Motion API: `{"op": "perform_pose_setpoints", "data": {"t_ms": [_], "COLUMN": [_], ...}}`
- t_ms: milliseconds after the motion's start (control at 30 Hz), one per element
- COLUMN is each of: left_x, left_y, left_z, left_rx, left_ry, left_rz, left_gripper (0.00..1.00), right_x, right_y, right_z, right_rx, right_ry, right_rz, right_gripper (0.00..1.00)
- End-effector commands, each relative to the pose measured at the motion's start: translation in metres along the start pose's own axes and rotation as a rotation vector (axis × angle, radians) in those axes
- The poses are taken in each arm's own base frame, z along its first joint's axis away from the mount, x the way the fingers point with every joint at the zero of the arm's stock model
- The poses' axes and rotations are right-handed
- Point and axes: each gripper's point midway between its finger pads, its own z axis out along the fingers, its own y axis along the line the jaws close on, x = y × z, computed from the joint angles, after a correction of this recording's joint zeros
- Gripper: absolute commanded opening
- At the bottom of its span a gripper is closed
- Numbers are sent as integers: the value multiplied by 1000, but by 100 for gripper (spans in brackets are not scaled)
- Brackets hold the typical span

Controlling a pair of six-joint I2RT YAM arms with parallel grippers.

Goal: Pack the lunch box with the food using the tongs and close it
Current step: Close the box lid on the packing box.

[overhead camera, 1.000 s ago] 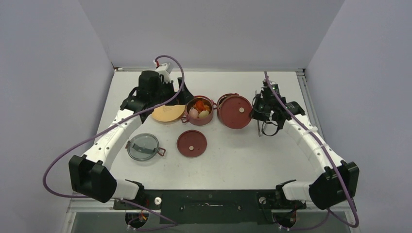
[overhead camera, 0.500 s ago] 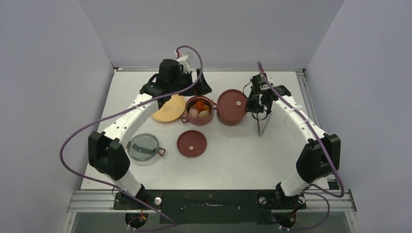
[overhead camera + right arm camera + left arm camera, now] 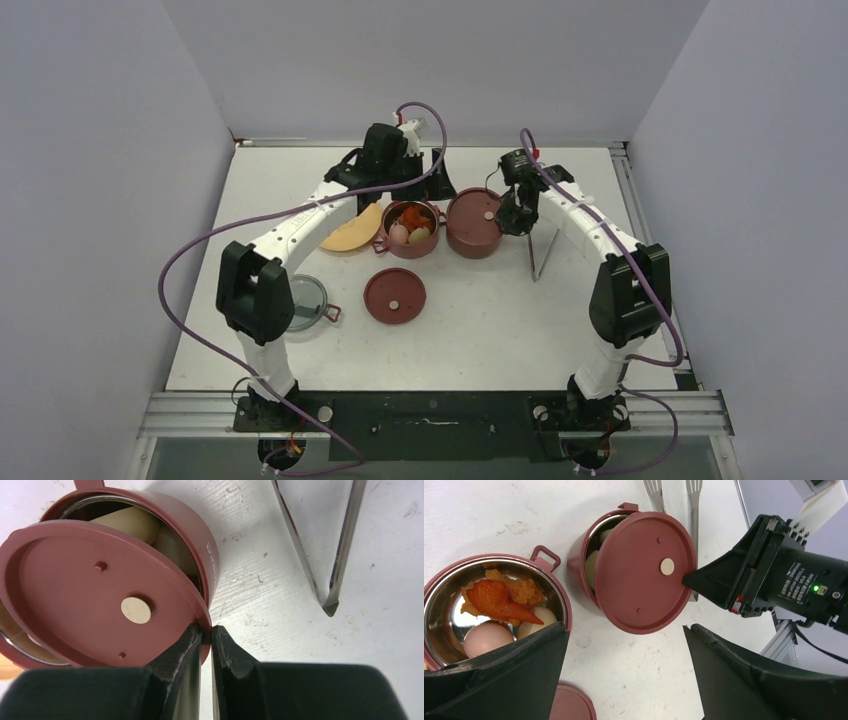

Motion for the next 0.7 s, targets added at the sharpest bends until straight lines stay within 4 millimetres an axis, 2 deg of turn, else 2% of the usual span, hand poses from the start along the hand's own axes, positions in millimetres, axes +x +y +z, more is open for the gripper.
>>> {"op": "perform_pose_setpoints", "data": {"t_ms": [0,133,267,567,667], "left_x": [-16,-12,-3,8,11], "left_y": [-8,-6,-3,7,9], "left_z": [9,22,33,39,39], "left_rx": [10,-17,-36,-57,-60], "left_ry": [-20,10,41,68,74], "left_rz": [18,45,62,69,71], "left_gripper": [88,82,80,80,80], "right_x": [-12,-14,-12,-12,-12], "right_y": [14,16,14,13,11], "right_z": [-7,-2,5,14,17], "right_rx": [-26,-15,5,16,15], "right_ry": [-38,-36,-23,-12,-11], "right_rz": [53,51,44,28,26], "right_gripper": [5,5,5,5,9]}}
